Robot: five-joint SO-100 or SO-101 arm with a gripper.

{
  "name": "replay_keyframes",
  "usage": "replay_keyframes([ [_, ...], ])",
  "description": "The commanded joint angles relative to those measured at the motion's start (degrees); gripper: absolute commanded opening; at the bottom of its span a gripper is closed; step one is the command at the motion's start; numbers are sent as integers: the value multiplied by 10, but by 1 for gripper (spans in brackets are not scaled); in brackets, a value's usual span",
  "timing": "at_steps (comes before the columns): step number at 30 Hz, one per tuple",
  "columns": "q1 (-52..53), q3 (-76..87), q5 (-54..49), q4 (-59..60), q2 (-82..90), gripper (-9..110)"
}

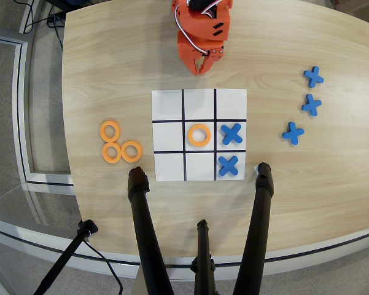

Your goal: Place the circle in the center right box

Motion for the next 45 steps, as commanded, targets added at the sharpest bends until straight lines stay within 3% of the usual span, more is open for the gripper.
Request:
replay_keyframes([
  [1, -6, -22, -4, -12, -70, 4],
  [15, 6, -122, 3, -54, -191, 6],
  [29, 88, -391, 45, -228, -526, 13],
  [45, 197, -787, 62, -242, -932, 22],
])
